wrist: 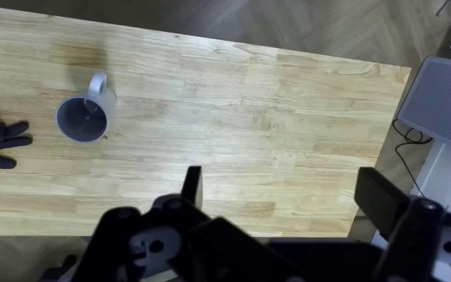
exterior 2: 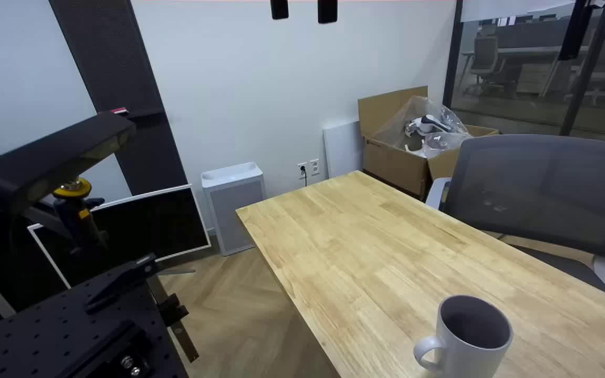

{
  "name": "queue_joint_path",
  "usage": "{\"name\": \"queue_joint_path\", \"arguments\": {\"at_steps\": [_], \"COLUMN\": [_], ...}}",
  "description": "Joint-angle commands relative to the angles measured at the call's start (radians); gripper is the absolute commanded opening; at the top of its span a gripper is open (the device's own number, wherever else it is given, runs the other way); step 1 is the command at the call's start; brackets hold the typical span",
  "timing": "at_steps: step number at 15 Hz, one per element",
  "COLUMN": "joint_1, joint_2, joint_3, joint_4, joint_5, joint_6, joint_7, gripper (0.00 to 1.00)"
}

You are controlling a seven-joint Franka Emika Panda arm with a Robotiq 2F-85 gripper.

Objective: Move the white mug backwards

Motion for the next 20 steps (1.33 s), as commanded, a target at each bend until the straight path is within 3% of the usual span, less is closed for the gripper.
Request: {"name": "queue_joint_path", "arguments": {"at_steps": [1, 15, 20], "joint_1": [0.001, 0.001, -0.030], "joint_2": [0.000, 0.000, 0.005], "joint_3": [-0.002, -0.002, -0.049], "joint_4": [0.002, 0.002, 0.000], "joint_5": [-0.001, -0.001, -0.006], "joint_6": [-0.002, 0.000, -0.007], "joint_7": [0.001, 0.001, -0.033], "gripper": [1.00, 1.00, 1.00]}}
